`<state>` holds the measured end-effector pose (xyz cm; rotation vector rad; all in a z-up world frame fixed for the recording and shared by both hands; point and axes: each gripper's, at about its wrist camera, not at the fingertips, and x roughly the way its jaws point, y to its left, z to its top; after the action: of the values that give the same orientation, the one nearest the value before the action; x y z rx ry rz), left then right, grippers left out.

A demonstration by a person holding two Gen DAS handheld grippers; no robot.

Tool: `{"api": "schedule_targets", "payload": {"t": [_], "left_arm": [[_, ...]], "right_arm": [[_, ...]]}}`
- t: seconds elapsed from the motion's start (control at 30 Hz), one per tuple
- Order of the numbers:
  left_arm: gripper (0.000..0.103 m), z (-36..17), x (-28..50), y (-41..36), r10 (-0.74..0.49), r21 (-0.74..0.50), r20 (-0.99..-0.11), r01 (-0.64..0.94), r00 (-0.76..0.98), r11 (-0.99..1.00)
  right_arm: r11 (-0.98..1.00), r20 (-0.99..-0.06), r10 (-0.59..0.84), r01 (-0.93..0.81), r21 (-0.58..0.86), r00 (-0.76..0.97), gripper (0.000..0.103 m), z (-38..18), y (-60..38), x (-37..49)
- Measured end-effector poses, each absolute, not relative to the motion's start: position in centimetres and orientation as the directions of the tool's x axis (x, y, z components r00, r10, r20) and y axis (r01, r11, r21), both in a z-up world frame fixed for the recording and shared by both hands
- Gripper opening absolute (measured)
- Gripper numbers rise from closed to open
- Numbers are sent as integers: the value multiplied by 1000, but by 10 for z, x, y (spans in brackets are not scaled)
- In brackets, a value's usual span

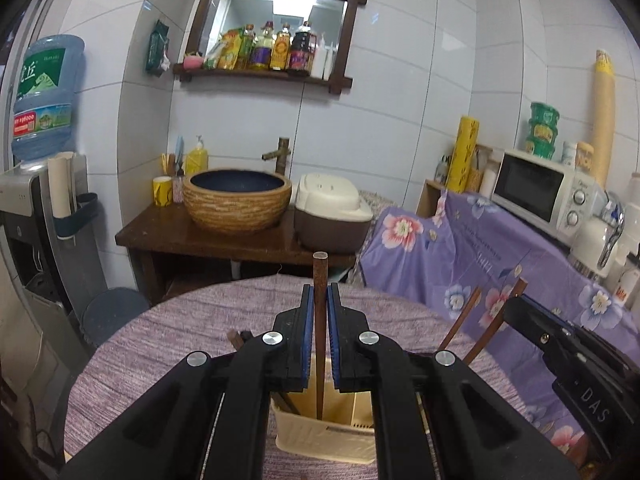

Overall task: Organize utensils
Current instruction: 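Carry both brown chopsticks over the cream holder and release them inside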

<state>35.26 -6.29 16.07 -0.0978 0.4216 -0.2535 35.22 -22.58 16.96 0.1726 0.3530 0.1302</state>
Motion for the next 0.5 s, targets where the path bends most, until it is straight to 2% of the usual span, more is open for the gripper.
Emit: {"api": "schedule_targets", "payload": {"t": [0.33, 0.4, 0.43, 0.47, 0.5], "left_arm": [[8, 130, 360, -66, -269, -120, -463, 240, 845, 963], [10, 129, 357, -66, -276, -119, -472, 250, 837, 961], [18, 130, 352, -63, -283, -122, -471, 255, 836, 959], [25, 130, 347, -61, -285, -126, -465, 256, 838, 958], [43, 132, 340, -58, -284, -128, -453, 253, 845, 959]], "right_arm": [[975, -357, 165, -97, 200, 919, 8, 149, -227, 355], [976, -363, 163, -96, 197, 917, 14, 147, -227, 353], [975, -354, 164, -96, 200, 921, 29, 146, -228, 351], [975, -341, 158, -92, 203, 927, 54, 146, -229, 346], [976, -329, 147, -83, 201, 933, 65, 146, -230, 342]]}}
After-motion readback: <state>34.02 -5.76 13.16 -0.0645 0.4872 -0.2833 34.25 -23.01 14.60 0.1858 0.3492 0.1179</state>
